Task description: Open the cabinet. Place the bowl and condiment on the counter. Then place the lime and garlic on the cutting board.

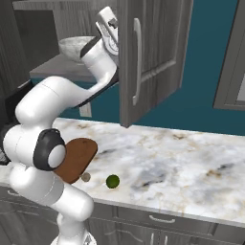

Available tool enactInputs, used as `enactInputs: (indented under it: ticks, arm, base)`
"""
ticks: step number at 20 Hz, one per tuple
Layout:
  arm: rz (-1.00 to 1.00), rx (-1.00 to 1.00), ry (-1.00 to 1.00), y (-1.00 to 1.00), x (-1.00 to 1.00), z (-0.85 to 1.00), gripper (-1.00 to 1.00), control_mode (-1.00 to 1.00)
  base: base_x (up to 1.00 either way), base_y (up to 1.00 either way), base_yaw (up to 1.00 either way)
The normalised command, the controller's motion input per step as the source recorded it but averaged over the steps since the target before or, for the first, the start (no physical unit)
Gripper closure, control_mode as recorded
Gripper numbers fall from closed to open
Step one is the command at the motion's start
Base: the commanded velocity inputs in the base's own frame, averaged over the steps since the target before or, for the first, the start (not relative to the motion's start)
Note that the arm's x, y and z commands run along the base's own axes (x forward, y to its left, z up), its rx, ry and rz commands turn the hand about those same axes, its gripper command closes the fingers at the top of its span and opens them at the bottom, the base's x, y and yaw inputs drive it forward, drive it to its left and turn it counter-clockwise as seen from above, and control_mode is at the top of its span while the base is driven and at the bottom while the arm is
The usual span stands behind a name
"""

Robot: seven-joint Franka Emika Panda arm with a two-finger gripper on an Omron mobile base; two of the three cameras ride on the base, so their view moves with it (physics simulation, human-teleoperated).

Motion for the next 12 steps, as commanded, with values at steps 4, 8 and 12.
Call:
enactInputs:
  ticks: [4, 8, 12]
  arm:
    - [-0.22, 0.14, -0.11, -0.45, -0.58, 0.21, -1.00, -1.00]
    - [0.03, 0.22, 0.00, -0.86, -0.10, 0.01, -1.00, -1.00]
    - [0.18, 0.22, 0.03, -1.00, 0.36, -0.22, -1.00, -1.00]
  base:
    - [0.00, 0.00, 0.00]
    - [0.00, 0.00, 0.00]
    - [0.00, 0.00, 0.00]
